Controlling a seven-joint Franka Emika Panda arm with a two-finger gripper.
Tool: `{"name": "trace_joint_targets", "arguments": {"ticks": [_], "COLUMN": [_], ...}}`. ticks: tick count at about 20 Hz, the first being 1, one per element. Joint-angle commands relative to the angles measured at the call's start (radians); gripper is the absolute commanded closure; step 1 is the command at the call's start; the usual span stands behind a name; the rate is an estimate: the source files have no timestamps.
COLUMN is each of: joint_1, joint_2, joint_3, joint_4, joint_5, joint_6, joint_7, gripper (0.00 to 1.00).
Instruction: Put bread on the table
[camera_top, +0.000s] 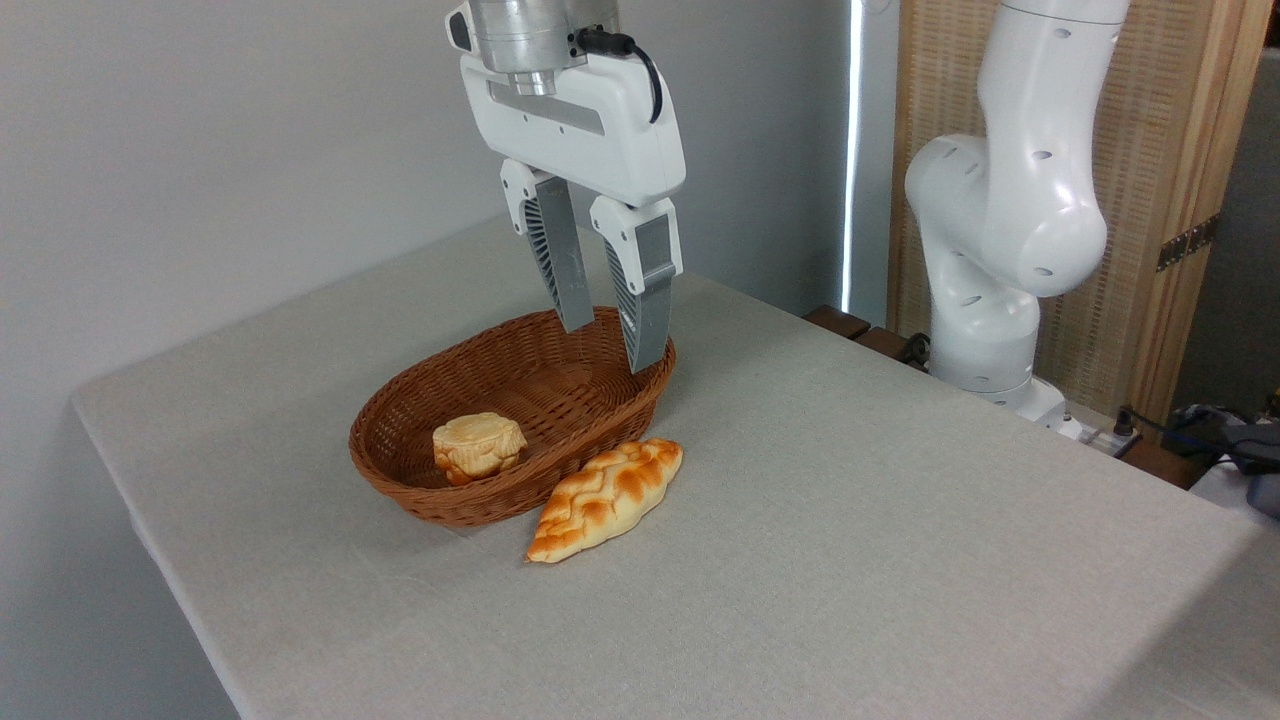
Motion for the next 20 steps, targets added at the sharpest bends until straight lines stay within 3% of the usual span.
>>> {"name": "trace_joint_targets", "arguments": {"ticks": [1, 12, 16, 20], "joint_1": [-0.010, -0.021, -0.076, -0.157], "joint_2": [-0.007, -0.007, 0.003, 0.024], "joint_3": [0.006, -0.001, -0.001, -0.001], "joint_4": [0.006, -0.002, -0.017, -0.082], "joint_5": [0.000, -0.001, -0.004, -0.025], "joint_6": [-0.051, -0.050, -0.032, 0.080], "joint_7": [-0.005, -0.004, -0.002, -0.005], "gripper": [0.00, 0.00, 0.00, 0.00]}}
